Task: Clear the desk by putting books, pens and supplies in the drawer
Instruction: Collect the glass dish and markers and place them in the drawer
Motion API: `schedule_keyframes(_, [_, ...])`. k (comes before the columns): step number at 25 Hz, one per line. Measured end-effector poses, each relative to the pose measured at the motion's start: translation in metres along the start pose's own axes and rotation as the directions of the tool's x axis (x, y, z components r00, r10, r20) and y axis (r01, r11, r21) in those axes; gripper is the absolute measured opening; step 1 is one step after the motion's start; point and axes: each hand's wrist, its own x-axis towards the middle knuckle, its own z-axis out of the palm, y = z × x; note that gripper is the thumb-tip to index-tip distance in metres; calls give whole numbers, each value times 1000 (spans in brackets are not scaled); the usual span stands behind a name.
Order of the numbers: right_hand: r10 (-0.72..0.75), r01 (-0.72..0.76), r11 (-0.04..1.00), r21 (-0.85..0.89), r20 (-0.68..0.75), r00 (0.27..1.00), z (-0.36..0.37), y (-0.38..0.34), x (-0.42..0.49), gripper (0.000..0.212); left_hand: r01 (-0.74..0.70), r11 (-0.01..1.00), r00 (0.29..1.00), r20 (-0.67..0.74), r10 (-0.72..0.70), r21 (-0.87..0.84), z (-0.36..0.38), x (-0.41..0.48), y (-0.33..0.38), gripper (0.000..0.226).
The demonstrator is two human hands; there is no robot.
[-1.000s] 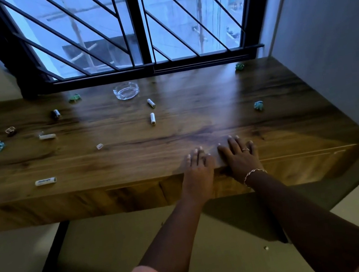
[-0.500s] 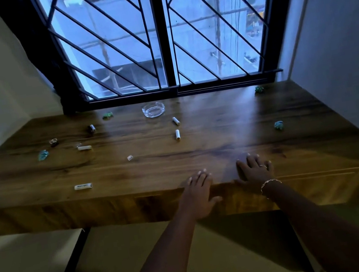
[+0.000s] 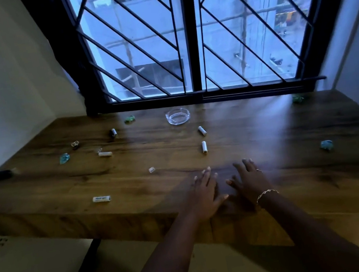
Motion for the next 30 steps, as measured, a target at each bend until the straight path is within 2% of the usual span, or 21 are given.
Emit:
schedule_keyframes(4, [-40, 42, 994, 96, -15, 999, 1, -22, 45, 64, 53, 996, 995, -77, -58, -68, -14, 27, -32, 68])
schedule_keyframes(10, [-45, 57, 981, 187, -68, 997, -8, -38, 97, 50, 46, 999, 989, -138, -49, -25, -32, 62, -61, 69])
schedule_keyframes(15, [-119, 125, 990, 68, -85, 989, -23, -45, 154, 45, 60, 998, 991, -117, -61, -16, -45, 90, -79, 73])
schedule_keyframes(20, [-154, 154, 988, 14, -9, 988, -21, -56, 213, 35, 52, 999, 998, -44, -53, -8, -49, 106, -97, 76])
schedule_keyframes(23, [-188, 192, 980, -47, 80, 979, -11, -57, 236, 39, -3, 999, 999, -38, 1, -36, -46, 116, -99, 73])
schedule_keyframes(25, [-189, 201, 975, -98, 119, 975, -7, -59, 240, 26, -55, 997, 998, -27, 54, -57, -42, 126, -98, 70])
schedule_keyframes(30, [-178, 189, 972, -137, 91, 980, 1, -52, 246, 17, -160, 971, 986, 7, 164, -179, -37, 151, -95, 61])
